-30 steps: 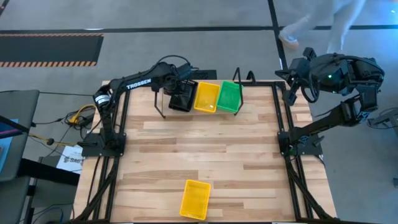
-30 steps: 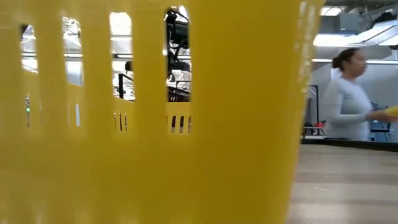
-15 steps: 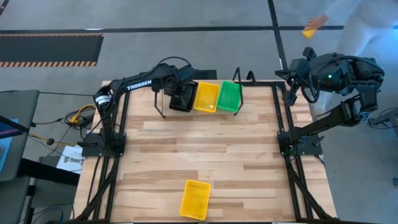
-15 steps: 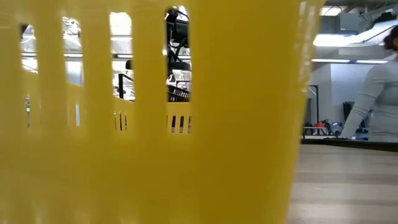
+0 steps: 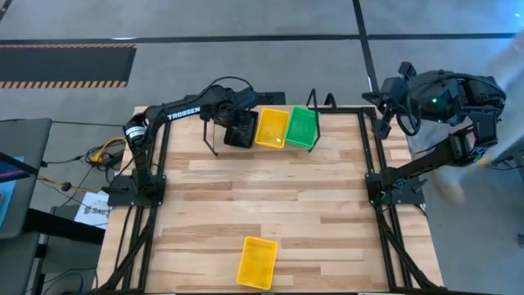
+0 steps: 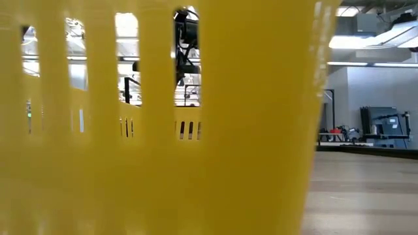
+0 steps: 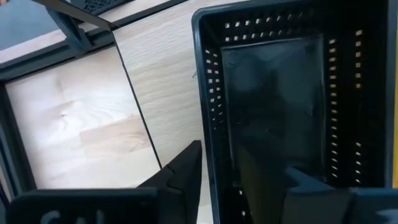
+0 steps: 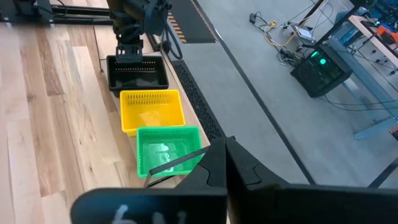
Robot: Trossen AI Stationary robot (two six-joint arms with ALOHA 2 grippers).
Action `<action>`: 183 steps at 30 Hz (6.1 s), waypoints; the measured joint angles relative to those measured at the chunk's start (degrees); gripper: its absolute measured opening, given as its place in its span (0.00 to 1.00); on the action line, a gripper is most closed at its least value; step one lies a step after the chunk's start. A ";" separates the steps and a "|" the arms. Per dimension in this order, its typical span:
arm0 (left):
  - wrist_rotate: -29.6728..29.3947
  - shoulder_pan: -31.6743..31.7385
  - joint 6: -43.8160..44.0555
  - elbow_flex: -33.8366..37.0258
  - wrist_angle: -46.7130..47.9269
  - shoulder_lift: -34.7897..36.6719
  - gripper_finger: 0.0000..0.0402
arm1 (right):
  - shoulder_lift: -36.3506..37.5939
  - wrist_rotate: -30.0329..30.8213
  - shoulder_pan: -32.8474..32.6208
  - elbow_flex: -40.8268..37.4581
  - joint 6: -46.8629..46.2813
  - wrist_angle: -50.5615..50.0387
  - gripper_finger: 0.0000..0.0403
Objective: Stack baskets on shelf by color
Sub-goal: Stack the black bin on the black bin on the shelf, then stack the yellow bin on the yellow bin on the shelf
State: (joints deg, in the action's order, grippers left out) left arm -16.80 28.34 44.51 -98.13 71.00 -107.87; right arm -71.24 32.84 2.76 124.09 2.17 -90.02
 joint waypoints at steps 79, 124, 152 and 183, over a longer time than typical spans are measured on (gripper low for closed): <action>8.10 -59.72 68.27 0.22 -3.70 -0.04 0.16 | 0.01 -0.02 -0.01 0.00 -0.84 0.00 0.01; 17.05 -58.93 65.61 0.13 -15.96 -14.88 0.18 | 0.00 -0.02 -0.02 0.00 3.91 0.00 0.01; -18.41 -42.50 46.99 -11.26 19.14 6.18 0.00 | 0.02 -0.01 0.00 0.00 3.72 0.04 0.01; 2.52 -8.84 -1.13 -11.17 -18.82 3.07 0.00 | 0.02 0.20 -0.02 0.00 -6.67 0.04 0.01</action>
State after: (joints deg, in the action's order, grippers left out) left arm -14.28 19.50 43.38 -109.30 52.18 -104.80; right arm -71.22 33.04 2.75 124.09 -4.50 -89.97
